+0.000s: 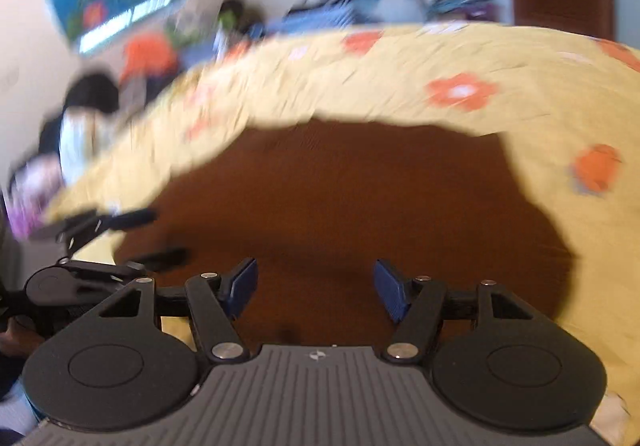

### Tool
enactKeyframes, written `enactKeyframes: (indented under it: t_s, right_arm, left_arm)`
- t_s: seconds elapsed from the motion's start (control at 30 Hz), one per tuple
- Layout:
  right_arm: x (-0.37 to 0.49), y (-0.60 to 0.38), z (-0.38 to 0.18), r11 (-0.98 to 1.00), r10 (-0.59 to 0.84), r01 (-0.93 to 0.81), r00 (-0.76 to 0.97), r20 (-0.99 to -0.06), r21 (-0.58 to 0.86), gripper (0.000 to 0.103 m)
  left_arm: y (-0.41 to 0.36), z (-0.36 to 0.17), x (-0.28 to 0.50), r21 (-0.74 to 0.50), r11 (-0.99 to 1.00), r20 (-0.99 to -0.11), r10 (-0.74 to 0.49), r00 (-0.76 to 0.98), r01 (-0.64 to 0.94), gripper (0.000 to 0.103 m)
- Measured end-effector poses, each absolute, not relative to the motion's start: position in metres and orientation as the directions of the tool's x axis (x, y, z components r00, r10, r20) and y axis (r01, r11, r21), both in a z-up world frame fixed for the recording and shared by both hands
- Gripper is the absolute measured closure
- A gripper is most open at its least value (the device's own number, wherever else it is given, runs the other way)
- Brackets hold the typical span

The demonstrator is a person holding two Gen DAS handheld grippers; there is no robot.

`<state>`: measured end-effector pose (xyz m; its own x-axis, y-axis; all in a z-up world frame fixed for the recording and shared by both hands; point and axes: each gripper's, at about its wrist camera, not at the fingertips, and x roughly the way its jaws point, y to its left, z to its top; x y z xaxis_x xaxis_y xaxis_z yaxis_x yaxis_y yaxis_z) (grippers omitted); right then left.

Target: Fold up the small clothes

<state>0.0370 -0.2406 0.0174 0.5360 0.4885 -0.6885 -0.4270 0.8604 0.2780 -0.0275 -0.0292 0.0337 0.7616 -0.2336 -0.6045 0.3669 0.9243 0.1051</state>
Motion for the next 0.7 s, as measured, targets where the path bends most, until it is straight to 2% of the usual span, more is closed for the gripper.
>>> enactKeyframes:
  t_s: [0.03,0.07,0.17,0.33,0.43,0.53,0.57,0.63,0.7]
  right_arm:
    - [0.039,-0.23,0.009,0.867,0.463,-0.434,0.521,-0.717,0.245,0.037]
    - [0.038,-0.222,0.0,0.876,0.423,-0.441,0.511,-0.748,0.195,0.038]
    - [0.003,-0.206,-0.011,0.851,0.339,-0.526,0.554,-0.76,-0.004,0.037]
    - [-0.003,-0.21,-0.008,0.847,0.353,-0.532,0.545,-0.761,0.012,0.031]
    - [0.009,-0.212,0.013,0.853,0.399,-0.51,0.505,-0.765,0.109,0.027]
    - [0.017,-0.213,0.035,0.837,0.488,-0.513,0.541,-0.685,0.191,0.004]
    - [0.022,-0.208,0.04,0.837,0.493,-0.514,0.557,-0.669,0.188,0.002]
    - [0.033,-0.191,0.043,0.836,0.483,-0.527,0.575,-0.66,0.153,0.002]
    - [0.045,-0.171,0.04,0.821,0.492,-0.554,0.564,-0.663,0.139,0.002]
  left_arm:
    - [-0.032,0.025,-0.024,0.121,0.921,-0.638,-0.214,0.74,0.37,0.03]
    - [-0.028,0.023,-0.029,0.11,0.921,-0.625,-0.229,0.746,0.375,0.03]
    - [-0.011,0.021,-0.037,0.052,0.917,-0.655,-0.268,0.707,0.395,0.03]
    - [0.009,0.031,-0.053,-0.035,0.937,-0.634,-0.29,0.717,0.349,0.031]
    - [0.038,0.041,-0.073,-0.182,0.951,-0.595,-0.309,0.742,0.251,0.03]
    - [0.074,0.038,-0.089,-0.373,0.926,-0.581,-0.286,0.762,0.063,0.029]
    - [0.086,0.033,-0.091,-0.448,0.894,-0.589,-0.292,0.753,-0.003,0.029]
    - [0.107,0.02,-0.09,-0.586,0.802,-0.597,-0.335,0.729,-0.112,0.028]
    - [0.124,0.009,-0.09,-0.697,0.695,-0.555,-0.365,0.747,-0.178,0.026]
